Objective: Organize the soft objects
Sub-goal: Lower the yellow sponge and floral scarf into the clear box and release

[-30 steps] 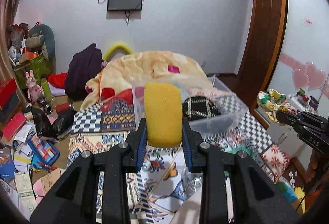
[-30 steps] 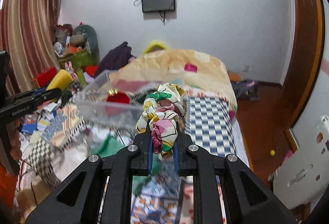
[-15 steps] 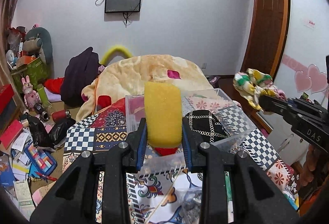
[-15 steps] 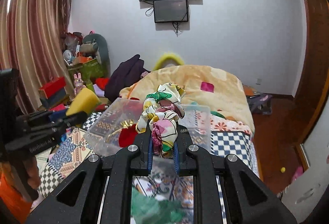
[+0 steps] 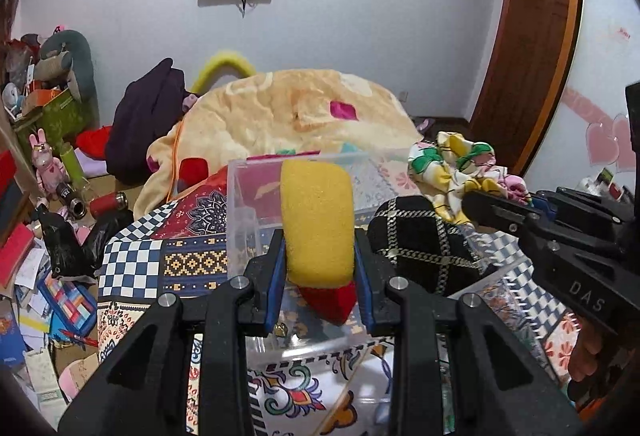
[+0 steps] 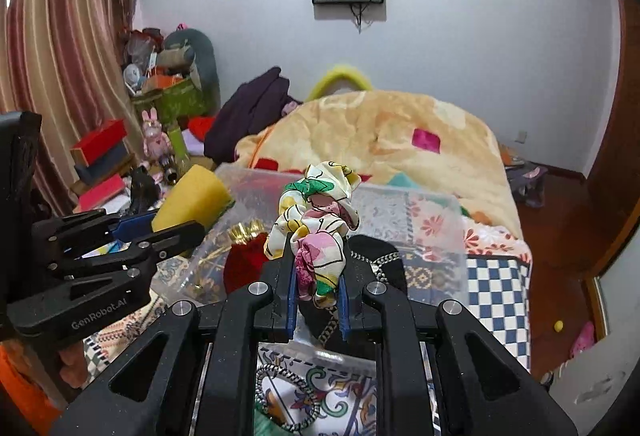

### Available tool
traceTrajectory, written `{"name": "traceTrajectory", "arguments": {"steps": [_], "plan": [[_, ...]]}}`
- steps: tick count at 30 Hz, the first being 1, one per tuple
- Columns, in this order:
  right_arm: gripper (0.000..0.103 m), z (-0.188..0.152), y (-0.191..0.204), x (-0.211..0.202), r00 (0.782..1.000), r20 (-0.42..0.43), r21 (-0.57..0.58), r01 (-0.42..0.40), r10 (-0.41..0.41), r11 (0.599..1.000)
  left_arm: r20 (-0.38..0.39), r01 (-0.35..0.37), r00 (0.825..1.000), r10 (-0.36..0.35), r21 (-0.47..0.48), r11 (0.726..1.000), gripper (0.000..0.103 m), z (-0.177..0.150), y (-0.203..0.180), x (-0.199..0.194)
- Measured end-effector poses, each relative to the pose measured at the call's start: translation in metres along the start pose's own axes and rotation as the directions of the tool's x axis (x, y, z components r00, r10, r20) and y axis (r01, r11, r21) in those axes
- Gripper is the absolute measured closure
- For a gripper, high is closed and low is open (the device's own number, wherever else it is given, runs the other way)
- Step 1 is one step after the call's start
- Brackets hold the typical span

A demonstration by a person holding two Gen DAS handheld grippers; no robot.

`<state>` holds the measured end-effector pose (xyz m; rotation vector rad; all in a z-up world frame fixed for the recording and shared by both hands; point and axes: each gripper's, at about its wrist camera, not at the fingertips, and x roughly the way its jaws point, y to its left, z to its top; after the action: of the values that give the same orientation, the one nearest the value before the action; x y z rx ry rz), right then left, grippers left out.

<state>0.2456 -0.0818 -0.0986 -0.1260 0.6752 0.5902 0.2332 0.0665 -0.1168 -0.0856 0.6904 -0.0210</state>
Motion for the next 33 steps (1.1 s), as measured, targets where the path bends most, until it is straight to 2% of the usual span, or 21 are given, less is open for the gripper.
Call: {"name": "traceTrajectory", "arguments": {"steps": [7, 12, 15, 17, 19, 26, 29, 33], "plan": [[0.089, -0.005, 0.0, 0.021, 0.997, -0.083, -0.011, -0.004, 0.003, 1.0, -0.046, -0.021, 0.999, 0.023, 0.041, 0.999, 0.072, -0.007, -0.007, 0.022], [0.086, -0.008, 0.002, 0.026, 0.994, -0.107, -0.019, 0.0, -0.002, 1.0, -0.076, -0.023, 0.997, 0.026, 0.04, 0.999, 0.072, -0.007, -0.009, 0.033], [0.085, -0.008, 0.003, 0.027, 0.994, -0.113, -0.027, 0.007, -0.01, 1.0, -0.08, -0.022, 0.996, 0.026, 0.045, 0.999, 0.069, -0.01, -0.01, 0.032], [0.084, -0.009, 0.003, 0.027, 0.993, -0.117, -0.033, 0.011, -0.015, 0.999, -0.079, -0.023, 0.997, 0.027, 0.045, 0.999, 0.064, -0.01, -0.011, 0.032], [0.079, -0.009, 0.003, 0.026, 0.993, -0.119, -0.041, 0.015, -0.02, 0.999, -0.07, -0.032, 0.997, 0.035, 0.046, 0.998, 0.057, -0.011, -0.012, 0.029], [0.063, -0.007, -0.002, 0.012, 0.996, -0.086, -0.036, 0.03, -0.033, 0.999, -0.045, -0.018, 0.999, 0.02, 0.035, 0.999, 0.054, -0.009, -0.009, 0.013], [0.06, -0.005, -0.003, -0.003, 0.998, -0.053, -0.039, 0.039, -0.041, 0.998, -0.012, -0.014, 1.0, 0.015, 0.035, 0.999, 0.052, -0.006, -0.01, -0.003], [0.05, -0.003, -0.003, -0.025, 0.998, 0.006, -0.032, 0.056, -0.056, 0.998, 0.04, -0.002, 0.999, 0.001, 0.035, 0.999, 0.045, -0.004, -0.011, -0.028]]}}
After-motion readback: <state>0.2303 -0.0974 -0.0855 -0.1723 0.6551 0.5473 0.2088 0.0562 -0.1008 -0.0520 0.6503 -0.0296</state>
